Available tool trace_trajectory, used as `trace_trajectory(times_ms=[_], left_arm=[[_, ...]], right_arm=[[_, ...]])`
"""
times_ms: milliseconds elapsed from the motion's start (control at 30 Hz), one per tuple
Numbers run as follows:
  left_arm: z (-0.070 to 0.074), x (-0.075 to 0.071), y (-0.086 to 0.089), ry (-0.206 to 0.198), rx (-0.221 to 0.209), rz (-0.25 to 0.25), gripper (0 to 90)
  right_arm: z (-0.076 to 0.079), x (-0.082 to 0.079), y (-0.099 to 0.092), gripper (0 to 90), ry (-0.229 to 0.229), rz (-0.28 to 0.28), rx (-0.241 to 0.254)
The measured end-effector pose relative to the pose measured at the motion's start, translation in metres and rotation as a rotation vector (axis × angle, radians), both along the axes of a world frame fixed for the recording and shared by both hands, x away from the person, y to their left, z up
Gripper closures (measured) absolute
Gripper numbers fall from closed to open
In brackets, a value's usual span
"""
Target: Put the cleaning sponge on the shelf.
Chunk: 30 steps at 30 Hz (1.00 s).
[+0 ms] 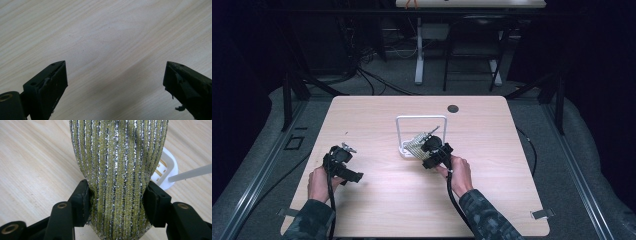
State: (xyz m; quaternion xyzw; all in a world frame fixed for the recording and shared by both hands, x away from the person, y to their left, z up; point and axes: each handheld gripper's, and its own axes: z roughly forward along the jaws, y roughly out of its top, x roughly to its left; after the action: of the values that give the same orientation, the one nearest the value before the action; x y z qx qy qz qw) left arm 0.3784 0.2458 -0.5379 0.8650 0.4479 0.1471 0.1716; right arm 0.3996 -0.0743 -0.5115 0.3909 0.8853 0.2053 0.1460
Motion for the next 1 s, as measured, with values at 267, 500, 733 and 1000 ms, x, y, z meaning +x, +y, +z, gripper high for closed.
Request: trace_trajectory(times_ms=[267,500,733,1000], left_arm=[[0.0,0.0,0.0,0.002,-0.003,-0.003,5.3],[0.0,0.0,-0.001,0.004,-0.005,-0.003,5.3],[0.0,0.001,0.0,0.005,-0.005,-0.005,5.4],[0.0,0.0,0.0,0.005,-0.006,-0.007,5.4]], right_arm=[[-0.009,0.009,0.008,44.2,-0.01,-0.012,-0.03],[-0.013,0.019,0.015,43.3,-0.019,-0.046,-0.061],[-0.015,0.027,0.023,42.6,-0.03,-0.047,-0.068],[-0.019,0.032,0.025,42.3,-0.038,-0.05,-0.083]])
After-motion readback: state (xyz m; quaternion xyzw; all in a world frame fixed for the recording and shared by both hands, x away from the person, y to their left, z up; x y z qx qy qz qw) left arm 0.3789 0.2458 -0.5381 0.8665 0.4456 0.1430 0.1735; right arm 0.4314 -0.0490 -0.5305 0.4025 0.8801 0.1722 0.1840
